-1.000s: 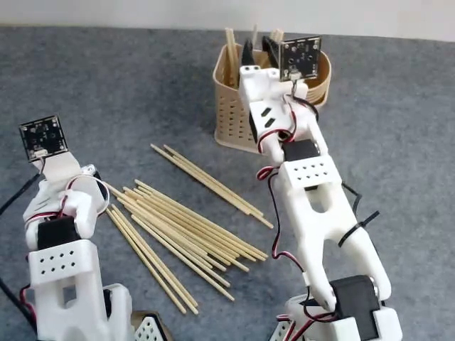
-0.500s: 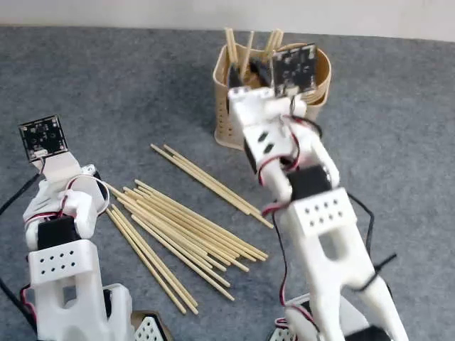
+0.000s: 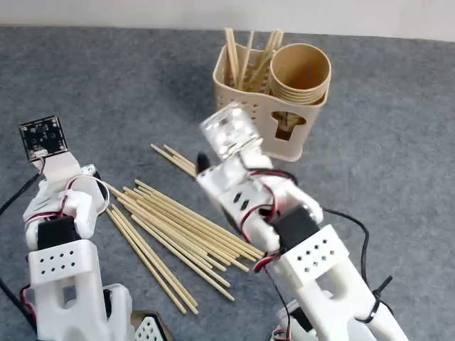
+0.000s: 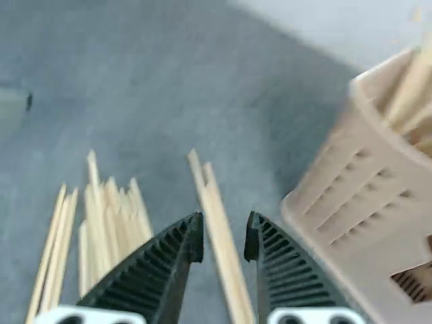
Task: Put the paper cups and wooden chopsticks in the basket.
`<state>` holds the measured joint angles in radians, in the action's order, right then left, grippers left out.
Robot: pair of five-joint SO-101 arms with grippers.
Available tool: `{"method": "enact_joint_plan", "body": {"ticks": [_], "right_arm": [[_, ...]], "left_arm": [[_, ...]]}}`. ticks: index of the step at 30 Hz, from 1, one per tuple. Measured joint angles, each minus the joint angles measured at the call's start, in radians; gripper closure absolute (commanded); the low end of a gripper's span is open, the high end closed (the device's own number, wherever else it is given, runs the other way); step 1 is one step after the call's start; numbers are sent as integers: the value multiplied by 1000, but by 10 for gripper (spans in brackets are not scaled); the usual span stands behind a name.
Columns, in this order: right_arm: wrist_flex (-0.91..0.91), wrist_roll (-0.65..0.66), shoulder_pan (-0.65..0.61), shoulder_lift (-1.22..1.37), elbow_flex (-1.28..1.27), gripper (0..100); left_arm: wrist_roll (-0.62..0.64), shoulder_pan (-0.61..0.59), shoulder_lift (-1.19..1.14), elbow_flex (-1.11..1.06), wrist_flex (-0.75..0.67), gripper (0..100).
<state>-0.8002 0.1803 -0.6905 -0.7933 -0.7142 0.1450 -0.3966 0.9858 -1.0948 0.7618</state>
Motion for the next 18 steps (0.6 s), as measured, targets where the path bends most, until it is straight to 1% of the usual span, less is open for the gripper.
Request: {"method": "enact_joint_plan", "body": {"ticks": [6, 8, 11, 18], "right_arm": [[-117, 5, -18, 77, 11, 879], [-173, 8, -20, 123, 46, 879], [-241, 46, -34, 189, 112, 879], [-278, 126, -54, 336, 160, 879]], "left_arm": [[0, 0, 0, 0, -3, 968], [0, 0, 0, 0, -3, 968], [0, 0, 0, 0, -3, 968], [0, 0, 0, 0, -3, 968]]}}
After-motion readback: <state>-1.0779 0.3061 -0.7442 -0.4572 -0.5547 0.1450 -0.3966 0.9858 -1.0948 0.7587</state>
